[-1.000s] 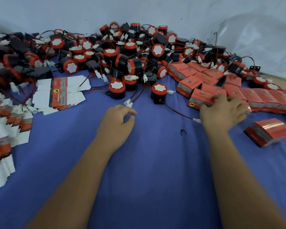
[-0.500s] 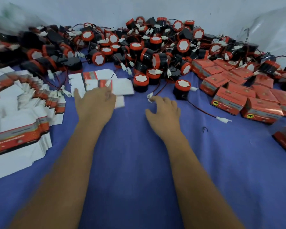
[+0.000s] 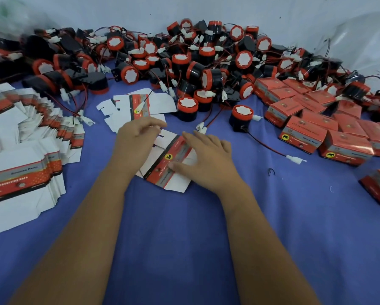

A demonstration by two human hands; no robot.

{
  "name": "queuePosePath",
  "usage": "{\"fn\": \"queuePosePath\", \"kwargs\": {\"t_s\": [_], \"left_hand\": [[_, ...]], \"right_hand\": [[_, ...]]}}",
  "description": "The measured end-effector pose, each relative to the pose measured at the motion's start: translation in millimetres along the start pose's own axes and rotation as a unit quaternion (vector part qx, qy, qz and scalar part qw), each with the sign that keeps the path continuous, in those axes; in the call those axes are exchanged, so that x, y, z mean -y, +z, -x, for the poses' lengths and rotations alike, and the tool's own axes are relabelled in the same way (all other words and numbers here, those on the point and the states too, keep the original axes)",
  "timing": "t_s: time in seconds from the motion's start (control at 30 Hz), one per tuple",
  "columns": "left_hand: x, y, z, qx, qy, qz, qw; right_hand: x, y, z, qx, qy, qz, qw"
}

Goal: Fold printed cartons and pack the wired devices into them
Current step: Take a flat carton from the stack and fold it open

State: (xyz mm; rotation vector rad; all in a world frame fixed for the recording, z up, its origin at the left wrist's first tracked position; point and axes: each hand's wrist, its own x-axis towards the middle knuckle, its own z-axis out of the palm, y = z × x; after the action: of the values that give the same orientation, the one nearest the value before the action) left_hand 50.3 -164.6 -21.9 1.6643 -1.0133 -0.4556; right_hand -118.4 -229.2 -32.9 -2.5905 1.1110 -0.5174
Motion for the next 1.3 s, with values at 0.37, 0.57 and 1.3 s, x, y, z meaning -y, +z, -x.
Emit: {"fn": "queuePosePath", "kwargs": {"t_s": [0.37,0.57,1.3], "left_hand": [[4,5,-5,-0.102,0.016,-0.031,0.994],[-28,12,5,-0.104,0.046,0.113,0.987],[-58,16,-14,-0.157,-0.016,0.317,0.935]], "right_hand": [[-7,-18,-3,-0.154,0.177,-0.301,0.924],[8,-25,-1,-0.281,0.156,-0.424,0.847],[30,-29,9,-0.164,-0.074,-0.466,0.866]]}}
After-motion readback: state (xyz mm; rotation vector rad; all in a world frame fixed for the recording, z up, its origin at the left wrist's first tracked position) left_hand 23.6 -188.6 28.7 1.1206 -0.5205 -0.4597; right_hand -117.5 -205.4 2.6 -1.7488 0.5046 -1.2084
